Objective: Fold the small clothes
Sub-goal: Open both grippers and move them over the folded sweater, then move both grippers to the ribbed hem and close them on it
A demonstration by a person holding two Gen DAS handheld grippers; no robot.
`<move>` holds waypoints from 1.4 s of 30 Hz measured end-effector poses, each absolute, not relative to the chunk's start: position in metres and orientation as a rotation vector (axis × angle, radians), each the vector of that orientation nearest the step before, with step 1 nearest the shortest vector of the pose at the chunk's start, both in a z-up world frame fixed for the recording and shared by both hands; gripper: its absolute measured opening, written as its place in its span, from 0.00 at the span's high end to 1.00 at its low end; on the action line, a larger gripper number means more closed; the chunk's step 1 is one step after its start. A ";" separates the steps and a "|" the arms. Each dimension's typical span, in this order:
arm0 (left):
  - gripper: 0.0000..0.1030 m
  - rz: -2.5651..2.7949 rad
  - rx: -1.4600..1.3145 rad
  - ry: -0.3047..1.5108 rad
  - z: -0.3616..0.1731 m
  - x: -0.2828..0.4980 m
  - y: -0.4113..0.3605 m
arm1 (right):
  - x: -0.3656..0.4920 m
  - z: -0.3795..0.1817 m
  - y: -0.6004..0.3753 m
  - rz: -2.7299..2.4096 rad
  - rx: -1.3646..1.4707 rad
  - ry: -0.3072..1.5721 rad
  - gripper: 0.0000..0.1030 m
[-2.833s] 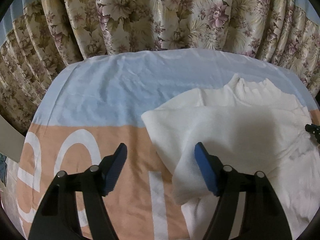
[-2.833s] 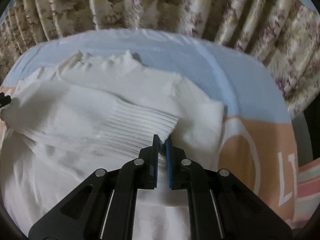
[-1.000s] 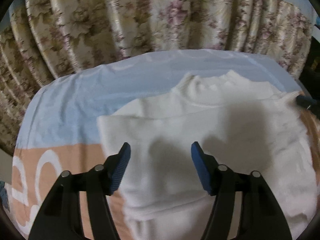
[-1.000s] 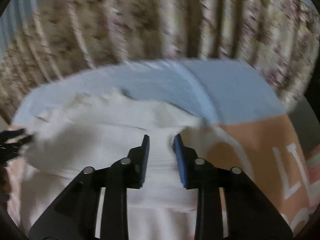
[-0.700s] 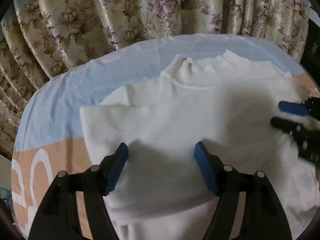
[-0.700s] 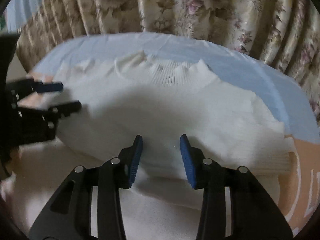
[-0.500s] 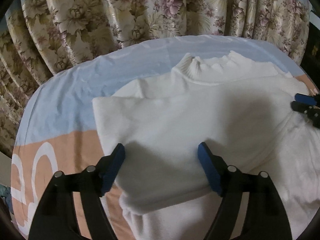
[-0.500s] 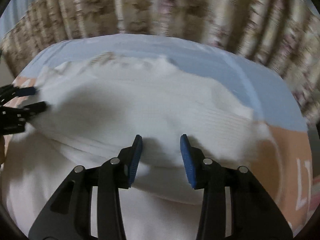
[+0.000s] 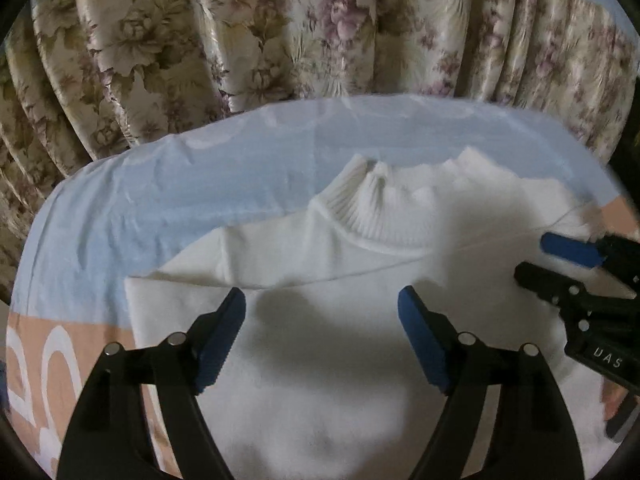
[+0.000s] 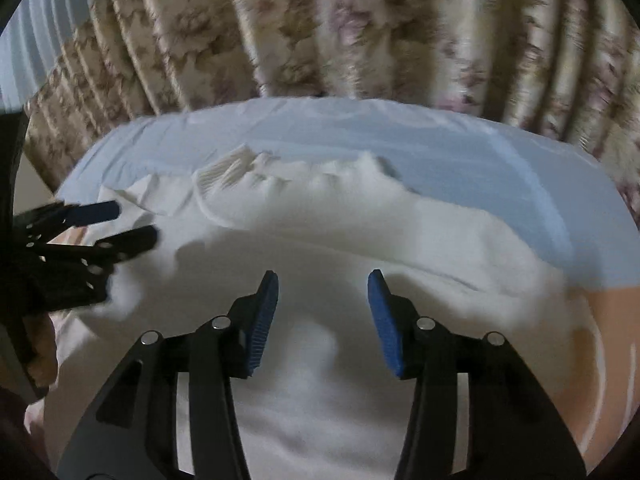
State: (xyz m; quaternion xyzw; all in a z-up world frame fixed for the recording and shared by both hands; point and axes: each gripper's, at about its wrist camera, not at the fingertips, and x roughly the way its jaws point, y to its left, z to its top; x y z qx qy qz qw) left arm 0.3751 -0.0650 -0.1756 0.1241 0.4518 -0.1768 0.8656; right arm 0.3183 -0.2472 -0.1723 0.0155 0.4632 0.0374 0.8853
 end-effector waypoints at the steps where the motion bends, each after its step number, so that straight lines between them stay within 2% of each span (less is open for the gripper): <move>1: 0.22 -0.374 0.256 0.952 -0.179 0.376 -0.063 | 0.320 -0.175 -0.247 0.070 0.023 0.971 0.55; 7: 0.22 -0.335 0.231 0.958 -0.177 0.378 -0.030 | 0.316 -0.174 -0.278 -0.042 -0.002 0.981 0.56; 11: 0.22 -0.331 0.249 0.967 -0.177 0.376 -0.007 | 0.306 -0.170 -0.298 -0.078 -0.040 0.991 0.70; 15: 0.21 -0.327 0.316 0.962 -0.174 0.370 -0.003 | 0.298 -0.169 -0.293 -0.077 -0.155 1.007 0.69; 18: 0.22 -0.322 0.320 0.963 -0.166 0.364 -0.004 | 0.293 -0.166 -0.293 -0.074 -0.173 1.015 0.58; 19: 0.21 -0.331 0.322 0.950 -0.161 0.358 -0.005 | 0.289 -0.162 -0.293 -0.071 -0.173 1.011 0.49; 21: 0.16 -0.345 0.334 0.933 -0.152 0.345 -0.008 | 0.278 -0.150 -0.292 -0.050 -0.161 0.992 0.45; 23: 0.11 -0.349 0.357 0.923 -0.147 0.327 -0.012 | 0.269 -0.139 -0.291 -0.029 -0.152 0.975 0.28; 26: 0.11 -0.376 0.367 0.930 -0.143 0.298 -0.012 | 0.248 -0.128 -0.285 -0.006 -0.163 0.951 0.15; 34: 0.11 -0.383 0.261 0.988 -0.147 0.228 0.007 | 0.186 -0.122 -0.288 0.015 -0.016 0.915 0.03; 38: 0.11 -0.331 0.227 0.951 -0.144 0.198 0.011 | 0.155 -0.125 -0.275 0.003 -0.026 0.901 0.03; 42: 0.11 -0.340 0.161 1.003 -0.143 0.174 0.015 | 0.125 -0.122 -0.266 -0.023 -0.033 0.922 0.03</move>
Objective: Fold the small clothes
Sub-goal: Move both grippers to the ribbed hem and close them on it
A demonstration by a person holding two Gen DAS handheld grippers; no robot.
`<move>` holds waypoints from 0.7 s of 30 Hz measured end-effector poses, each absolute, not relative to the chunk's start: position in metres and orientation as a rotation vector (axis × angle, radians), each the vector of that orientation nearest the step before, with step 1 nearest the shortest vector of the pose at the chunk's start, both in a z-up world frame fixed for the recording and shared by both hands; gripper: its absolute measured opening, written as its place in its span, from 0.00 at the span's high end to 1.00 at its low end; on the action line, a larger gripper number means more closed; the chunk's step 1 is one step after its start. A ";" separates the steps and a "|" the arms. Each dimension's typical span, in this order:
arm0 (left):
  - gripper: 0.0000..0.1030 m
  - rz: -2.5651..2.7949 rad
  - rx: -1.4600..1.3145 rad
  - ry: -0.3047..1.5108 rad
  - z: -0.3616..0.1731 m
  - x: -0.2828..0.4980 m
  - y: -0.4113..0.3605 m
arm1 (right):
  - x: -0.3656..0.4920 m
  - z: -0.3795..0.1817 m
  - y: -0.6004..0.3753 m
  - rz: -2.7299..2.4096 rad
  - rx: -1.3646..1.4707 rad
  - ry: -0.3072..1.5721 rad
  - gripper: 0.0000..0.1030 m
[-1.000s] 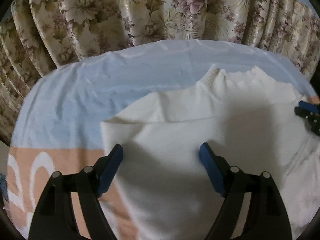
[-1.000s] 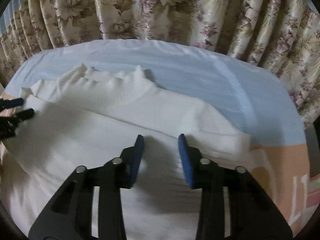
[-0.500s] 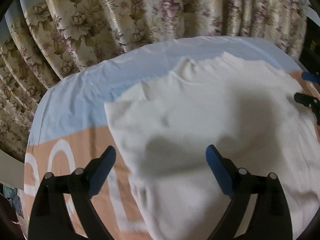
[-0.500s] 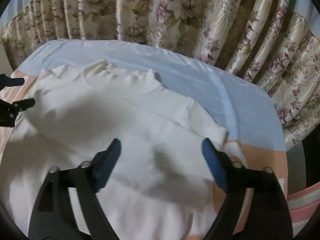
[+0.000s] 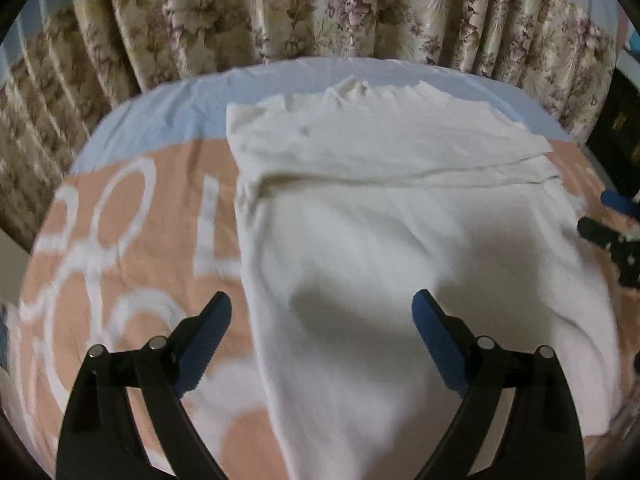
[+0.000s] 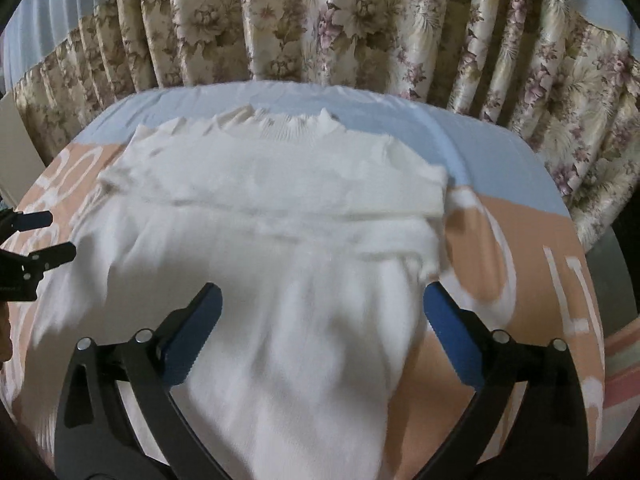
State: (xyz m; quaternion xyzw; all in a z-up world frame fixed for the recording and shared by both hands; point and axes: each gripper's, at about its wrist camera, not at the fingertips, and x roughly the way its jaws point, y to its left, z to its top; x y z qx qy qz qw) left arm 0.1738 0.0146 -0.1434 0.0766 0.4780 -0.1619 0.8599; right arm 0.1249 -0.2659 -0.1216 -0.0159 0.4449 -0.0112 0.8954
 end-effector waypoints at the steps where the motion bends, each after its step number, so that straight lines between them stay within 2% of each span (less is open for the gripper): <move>1: 0.11 -0.347 0.138 1.016 -0.143 0.167 0.015 | 0.118 -0.121 -0.266 -0.027 -0.027 0.925 0.03; 11: 0.08 -0.204 0.145 0.992 -0.125 0.094 0.026 | 0.043 -0.114 -0.261 -0.058 0.032 0.964 0.03; 16: 0.08 -0.184 0.139 0.996 -0.125 0.074 0.034 | 0.016 -0.108 -0.259 -0.117 0.005 0.921 0.03; 21: 0.08 -0.185 0.138 0.983 -0.130 0.045 0.052 | -0.003 -0.113 -0.275 -0.054 0.172 0.980 0.03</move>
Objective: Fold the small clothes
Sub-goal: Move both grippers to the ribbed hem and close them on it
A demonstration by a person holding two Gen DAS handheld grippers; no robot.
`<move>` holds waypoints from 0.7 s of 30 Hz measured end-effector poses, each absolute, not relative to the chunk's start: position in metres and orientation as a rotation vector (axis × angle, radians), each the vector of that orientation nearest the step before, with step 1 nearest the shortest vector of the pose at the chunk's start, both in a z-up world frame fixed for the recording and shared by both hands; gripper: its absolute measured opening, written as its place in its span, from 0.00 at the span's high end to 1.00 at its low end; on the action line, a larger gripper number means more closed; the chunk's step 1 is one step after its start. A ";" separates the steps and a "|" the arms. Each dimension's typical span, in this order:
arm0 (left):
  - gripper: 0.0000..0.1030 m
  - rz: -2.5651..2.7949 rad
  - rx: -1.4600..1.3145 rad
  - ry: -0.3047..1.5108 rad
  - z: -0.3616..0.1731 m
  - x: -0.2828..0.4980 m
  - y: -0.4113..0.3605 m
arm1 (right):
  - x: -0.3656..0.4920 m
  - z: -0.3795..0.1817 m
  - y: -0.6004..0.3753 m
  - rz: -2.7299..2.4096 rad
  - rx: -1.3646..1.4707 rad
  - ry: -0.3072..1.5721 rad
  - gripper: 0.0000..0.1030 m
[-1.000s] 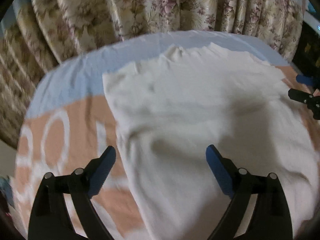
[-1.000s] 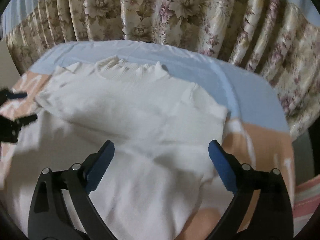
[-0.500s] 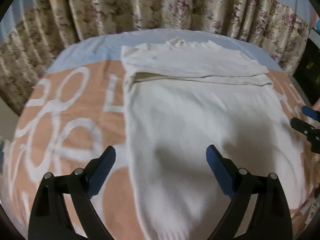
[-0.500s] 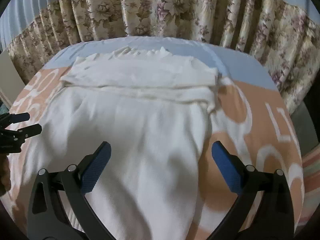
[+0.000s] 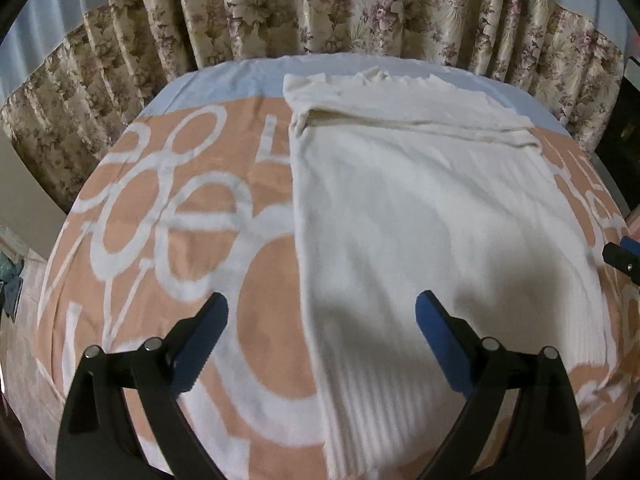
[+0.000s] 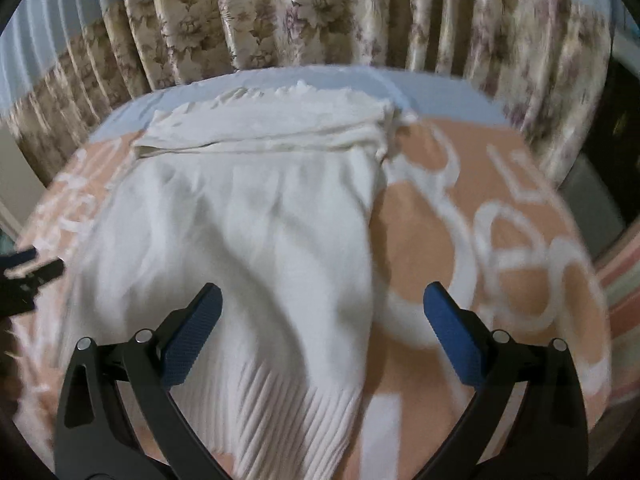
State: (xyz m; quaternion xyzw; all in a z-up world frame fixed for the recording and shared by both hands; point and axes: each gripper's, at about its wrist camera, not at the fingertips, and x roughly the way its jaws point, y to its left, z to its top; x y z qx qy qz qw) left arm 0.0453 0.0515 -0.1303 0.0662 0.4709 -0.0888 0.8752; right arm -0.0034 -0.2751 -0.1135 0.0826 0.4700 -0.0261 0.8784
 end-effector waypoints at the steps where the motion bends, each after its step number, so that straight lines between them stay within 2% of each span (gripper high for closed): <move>1: 0.08 -0.184 0.138 0.996 -0.134 0.041 0.054 | -0.007 -0.117 -0.277 -0.065 0.181 1.003 0.03; 10: 0.08 -0.284 0.090 1.133 -0.170 0.015 0.062 | -0.050 -0.135 -0.278 -0.068 0.173 1.037 0.03; 13: 0.09 -0.321 0.119 1.120 -0.167 0.012 0.049 | -0.052 -0.140 -0.276 -0.052 0.149 1.066 0.08; 15: 0.18 -0.338 0.173 1.114 -0.166 0.008 0.038 | -0.053 -0.145 -0.275 -0.034 0.153 1.100 0.14; 17: 0.35 -0.357 0.196 1.142 -0.170 0.008 0.032 | -0.056 -0.149 -0.276 -0.024 0.153 1.130 0.18; 20: 0.38 -0.365 0.213 1.156 -0.174 0.008 0.028 | -0.060 -0.153 -0.278 -0.013 0.175 1.152 0.25; 21: 0.45 -0.375 0.227 1.152 -0.173 0.007 0.026 | -0.061 -0.156 -0.279 -0.007 0.191 1.161 0.26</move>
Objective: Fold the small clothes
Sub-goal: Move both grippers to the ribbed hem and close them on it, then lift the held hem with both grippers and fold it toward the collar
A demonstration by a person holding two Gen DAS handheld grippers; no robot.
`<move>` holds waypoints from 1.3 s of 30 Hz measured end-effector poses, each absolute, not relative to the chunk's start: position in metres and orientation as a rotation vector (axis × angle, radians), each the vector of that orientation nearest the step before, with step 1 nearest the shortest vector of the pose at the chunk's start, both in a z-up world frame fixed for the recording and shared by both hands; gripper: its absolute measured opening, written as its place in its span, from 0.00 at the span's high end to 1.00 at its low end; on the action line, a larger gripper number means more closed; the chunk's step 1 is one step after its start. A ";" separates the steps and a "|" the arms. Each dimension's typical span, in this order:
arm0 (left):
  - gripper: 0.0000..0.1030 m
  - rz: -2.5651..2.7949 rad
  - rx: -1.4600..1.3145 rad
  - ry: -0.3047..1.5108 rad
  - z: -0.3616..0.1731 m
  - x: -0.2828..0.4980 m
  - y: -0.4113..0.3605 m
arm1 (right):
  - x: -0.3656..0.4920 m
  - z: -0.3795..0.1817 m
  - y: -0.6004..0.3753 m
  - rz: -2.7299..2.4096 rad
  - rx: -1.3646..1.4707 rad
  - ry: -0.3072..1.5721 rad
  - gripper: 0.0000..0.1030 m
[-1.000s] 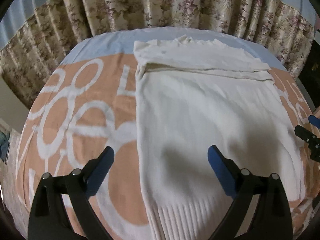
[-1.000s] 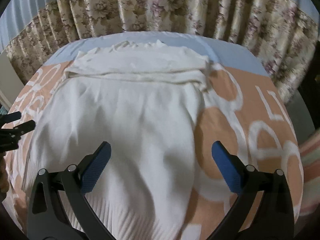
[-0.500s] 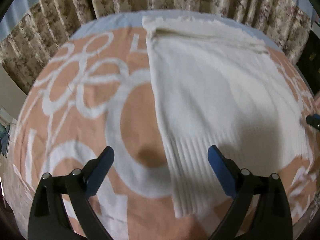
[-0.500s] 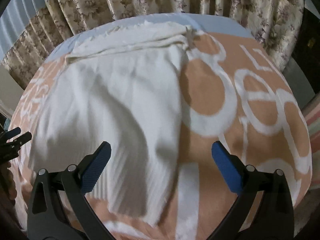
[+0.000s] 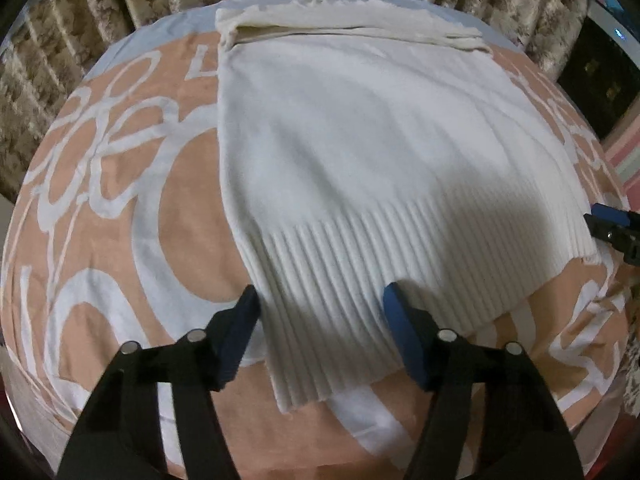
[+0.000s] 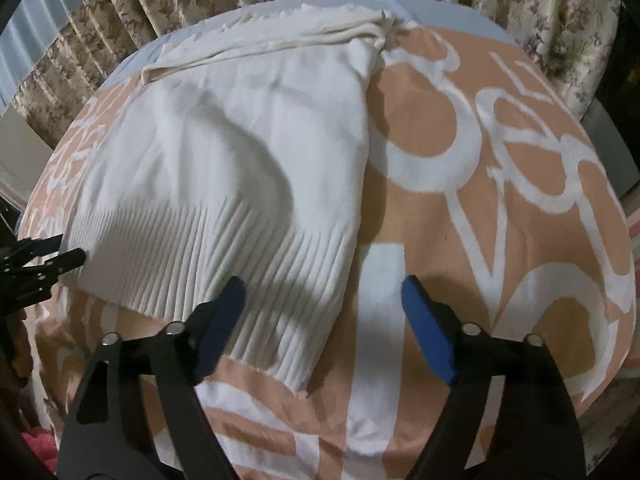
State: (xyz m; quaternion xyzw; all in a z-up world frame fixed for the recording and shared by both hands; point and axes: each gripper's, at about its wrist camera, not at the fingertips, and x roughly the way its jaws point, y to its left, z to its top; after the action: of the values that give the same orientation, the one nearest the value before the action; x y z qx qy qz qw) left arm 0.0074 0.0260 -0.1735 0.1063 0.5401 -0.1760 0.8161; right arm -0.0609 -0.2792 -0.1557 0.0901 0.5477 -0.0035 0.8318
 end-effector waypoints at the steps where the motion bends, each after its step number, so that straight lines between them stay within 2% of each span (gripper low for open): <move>1: 0.53 -0.381 0.235 1.146 -0.172 0.007 0.025 | -0.062 -0.157 -0.279 -0.003 0.201 1.167 0.29; 4: 0.78 -0.384 0.260 1.130 -0.169 0.008 0.022 | -0.064 -0.158 -0.277 0.012 0.218 1.182 0.31; 10: 0.81 -0.416 0.184 1.151 -0.167 0.014 0.032 | -0.068 -0.156 -0.290 0.059 0.383 1.197 0.36; 12: 0.82 -0.420 0.181 1.152 -0.167 0.014 0.032 | -0.067 -0.158 -0.290 0.061 0.396 1.213 0.49; 14: 0.84 -0.421 0.192 1.146 -0.166 0.012 0.031 | -0.065 -0.161 -0.287 0.060 0.361 1.228 0.77; 16: 0.85 -0.425 0.207 1.131 -0.162 0.010 0.031 | -0.065 -0.157 -0.284 0.091 0.350 1.210 0.92; 22: 0.86 -0.408 0.213 1.137 -0.158 0.008 0.047 | -0.072 -0.134 -0.270 0.060 0.060 1.175 0.93; 28: 0.85 -0.406 0.224 1.143 -0.165 0.005 0.048 | -0.072 -0.150 -0.281 0.037 0.049 1.234 0.92; 30: 0.77 -0.398 0.230 1.137 -0.163 0.005 0.049 | -0.071 -0.153 -0.279 0.036 0.050 1.239 0.91; 32: 0.47 -0.400 0.210 1.135 -0.159 0.004 0.054 | -0.070 -0.149 -0.280 0.062 0.079 1.230 0.85; 33: 0.40 -0.404 0.199 1.134 -0.157 0.003 0.058 | -0.071 -0.147 -0.283 0.071 0.102 1.224 0.80; 34: 0.38 -0.411 0.190 1.133 -0.155 0.002 0.061 | -0.071 -0.144 -0.286 0.079 0.130 1.219 0.71; 35: 0.38 -0.419 0.181 1.138 -0.155 0.001 0.062 | -0.072 -0.143 -0.289 0.086 0.159 1.218 0.66; 39: 0.38 -0.461 0.167 1.179 -0.159 -0.005 0.056 | -0.069 -0.149 -0.292 0.115 0.242 1.254 0.66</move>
State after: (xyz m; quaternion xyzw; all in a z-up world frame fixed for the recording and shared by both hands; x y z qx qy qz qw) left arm -0.0049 0.0556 -0.1594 0.0779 0.5502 -0.2153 0.8031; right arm -0.0695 -0.2924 -0.1494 0.1128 0.5850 0.0538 0.8013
